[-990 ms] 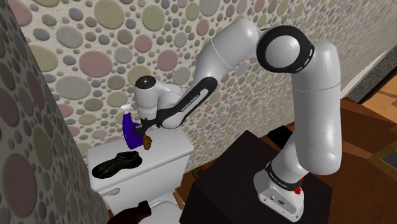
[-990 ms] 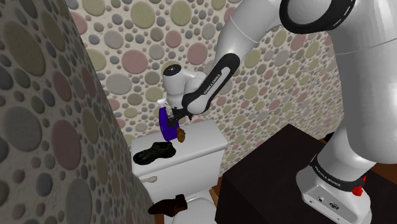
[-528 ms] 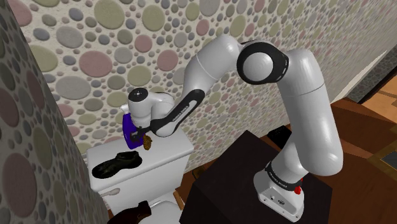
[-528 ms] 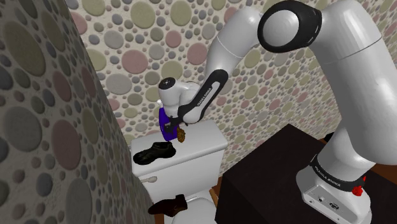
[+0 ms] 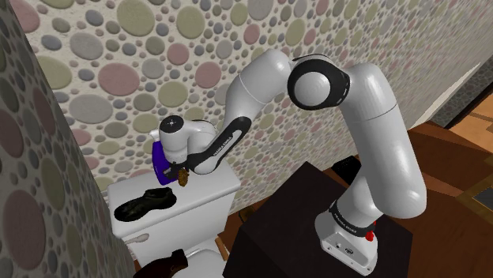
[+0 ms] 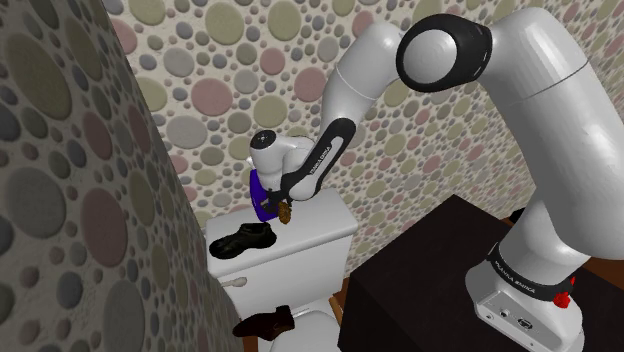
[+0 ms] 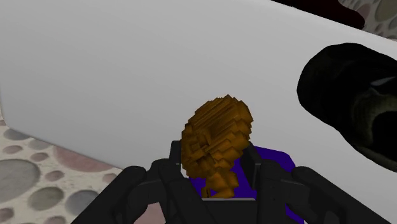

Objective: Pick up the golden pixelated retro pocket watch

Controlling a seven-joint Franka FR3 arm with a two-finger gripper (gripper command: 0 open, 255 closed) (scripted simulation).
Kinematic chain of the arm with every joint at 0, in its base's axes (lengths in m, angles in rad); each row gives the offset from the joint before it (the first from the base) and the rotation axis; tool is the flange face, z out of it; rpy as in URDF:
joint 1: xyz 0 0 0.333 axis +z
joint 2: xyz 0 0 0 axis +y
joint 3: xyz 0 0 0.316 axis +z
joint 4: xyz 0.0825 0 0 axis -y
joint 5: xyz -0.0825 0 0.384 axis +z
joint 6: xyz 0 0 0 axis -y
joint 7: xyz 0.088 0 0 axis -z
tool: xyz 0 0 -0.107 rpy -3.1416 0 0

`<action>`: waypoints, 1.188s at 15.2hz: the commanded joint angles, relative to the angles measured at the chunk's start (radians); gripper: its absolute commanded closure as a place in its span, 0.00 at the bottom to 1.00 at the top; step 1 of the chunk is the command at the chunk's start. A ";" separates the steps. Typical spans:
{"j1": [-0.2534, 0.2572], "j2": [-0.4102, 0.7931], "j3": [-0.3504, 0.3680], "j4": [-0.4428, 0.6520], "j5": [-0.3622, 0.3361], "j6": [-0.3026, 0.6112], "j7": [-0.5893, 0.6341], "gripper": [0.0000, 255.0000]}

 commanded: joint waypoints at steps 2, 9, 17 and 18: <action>0.000 0.001 0.000 0.000 0.000 0.000 0.000 1.00; -0.006 -0.022 0.008 -0.012 0.007 -0.011 -0.008 1.00; -0.030 -0.114 0.042 -0.051 0.044 -0.064 -0.045 1.00; -0.033 -0.125 0.046 -0.055 0.049 -0.070 -0.050 1.00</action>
